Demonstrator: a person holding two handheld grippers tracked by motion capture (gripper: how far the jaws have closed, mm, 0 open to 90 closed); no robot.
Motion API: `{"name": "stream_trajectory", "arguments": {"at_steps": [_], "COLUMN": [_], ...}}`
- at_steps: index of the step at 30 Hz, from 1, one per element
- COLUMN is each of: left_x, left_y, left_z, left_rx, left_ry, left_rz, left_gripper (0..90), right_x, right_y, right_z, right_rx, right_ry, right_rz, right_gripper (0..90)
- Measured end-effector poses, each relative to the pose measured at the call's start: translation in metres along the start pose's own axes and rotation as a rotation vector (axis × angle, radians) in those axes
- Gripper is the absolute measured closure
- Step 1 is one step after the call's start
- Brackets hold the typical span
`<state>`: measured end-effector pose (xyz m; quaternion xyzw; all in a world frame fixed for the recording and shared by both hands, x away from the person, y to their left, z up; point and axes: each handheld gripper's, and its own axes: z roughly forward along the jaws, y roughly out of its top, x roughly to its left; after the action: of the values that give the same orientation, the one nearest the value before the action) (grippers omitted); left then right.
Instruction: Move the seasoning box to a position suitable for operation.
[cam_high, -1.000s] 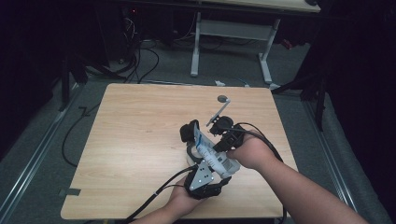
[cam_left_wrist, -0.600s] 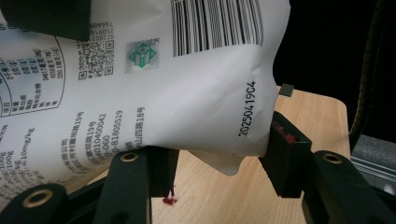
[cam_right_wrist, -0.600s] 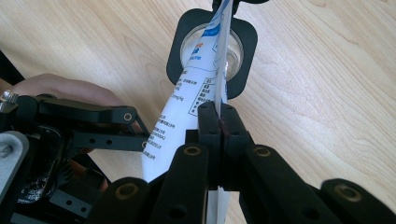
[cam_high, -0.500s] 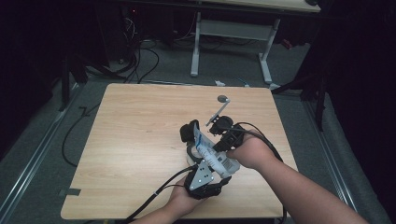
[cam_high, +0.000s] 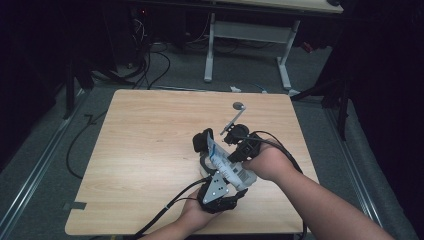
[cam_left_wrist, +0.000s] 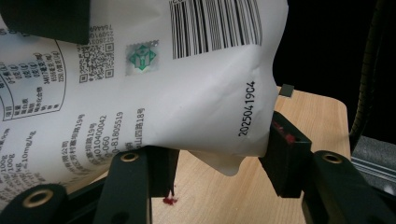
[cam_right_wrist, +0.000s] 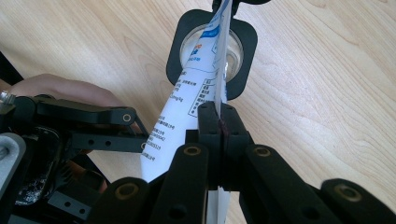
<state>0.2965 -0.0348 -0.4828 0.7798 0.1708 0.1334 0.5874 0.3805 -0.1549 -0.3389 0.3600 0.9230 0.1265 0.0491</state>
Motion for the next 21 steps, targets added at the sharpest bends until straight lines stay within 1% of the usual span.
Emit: {"name": "stream_trajectory", "arguments": {"at_steps": [21], "left_x": [-0.0002], "left_y": [0.0004], "left_z": [-0.0003], "left_rx": [-0.003], "left_ry": [0.0], "left_rz": [0.001], "left_gripper": [51.7], "right_x": [0.0002], "right_y": [0.0], "right_z": [0.0005], "right_rx": [-0.002], "right_ry": [-0.001], "right_rz": [-0.001], "right_gripper": [90.0]}}
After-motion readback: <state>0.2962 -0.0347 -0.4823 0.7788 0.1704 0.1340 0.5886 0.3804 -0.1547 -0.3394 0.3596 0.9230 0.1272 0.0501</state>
